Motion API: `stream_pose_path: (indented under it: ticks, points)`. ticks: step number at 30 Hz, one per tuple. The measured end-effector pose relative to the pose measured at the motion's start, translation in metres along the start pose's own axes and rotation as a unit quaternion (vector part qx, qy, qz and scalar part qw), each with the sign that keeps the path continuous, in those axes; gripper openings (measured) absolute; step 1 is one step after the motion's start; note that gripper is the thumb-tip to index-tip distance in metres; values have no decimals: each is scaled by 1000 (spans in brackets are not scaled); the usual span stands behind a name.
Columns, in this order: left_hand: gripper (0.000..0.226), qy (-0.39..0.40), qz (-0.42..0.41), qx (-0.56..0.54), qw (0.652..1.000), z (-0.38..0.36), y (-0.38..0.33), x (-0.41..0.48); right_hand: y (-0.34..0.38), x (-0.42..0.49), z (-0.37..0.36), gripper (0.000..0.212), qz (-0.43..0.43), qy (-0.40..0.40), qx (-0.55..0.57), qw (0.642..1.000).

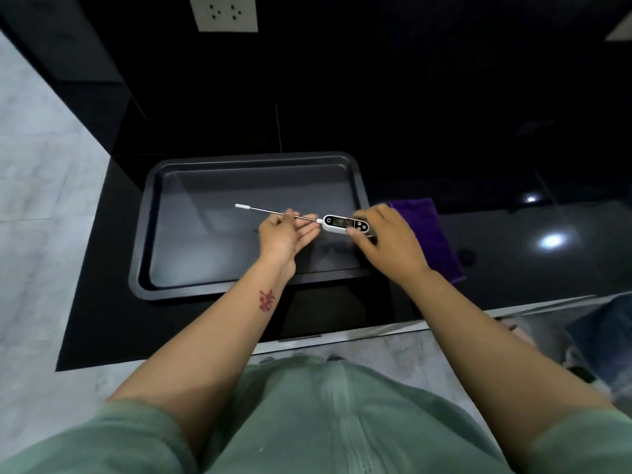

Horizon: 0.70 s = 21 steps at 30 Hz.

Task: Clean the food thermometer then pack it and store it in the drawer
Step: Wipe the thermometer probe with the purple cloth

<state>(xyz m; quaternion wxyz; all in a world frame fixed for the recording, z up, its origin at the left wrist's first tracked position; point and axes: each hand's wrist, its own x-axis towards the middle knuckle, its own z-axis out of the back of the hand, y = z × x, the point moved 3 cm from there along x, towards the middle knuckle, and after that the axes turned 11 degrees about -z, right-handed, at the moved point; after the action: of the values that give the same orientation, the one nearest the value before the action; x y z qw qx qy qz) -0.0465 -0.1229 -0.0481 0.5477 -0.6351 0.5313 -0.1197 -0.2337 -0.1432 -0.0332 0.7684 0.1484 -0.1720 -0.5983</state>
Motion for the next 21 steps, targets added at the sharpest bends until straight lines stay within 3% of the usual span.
stream_pose_path:
  ticks: [4,9,15,21]
  points:
    - [25,3,-7,11,1000,-12,7,-2,-37,-4,18,46,-112,-79,73,988]
    - [25,-6,-20,16,1000,-23,11,-7,-85,-8,14,57,-183,-51,-32,981]
    - [24,-21,-28,24,999,-30,15,-9,-101,-6,-11,69,-196,47,-104,974]
    - [24,-29,-30,34,999,-39,18,-8,-99,-4,-15,62,-197,7,-128,972]
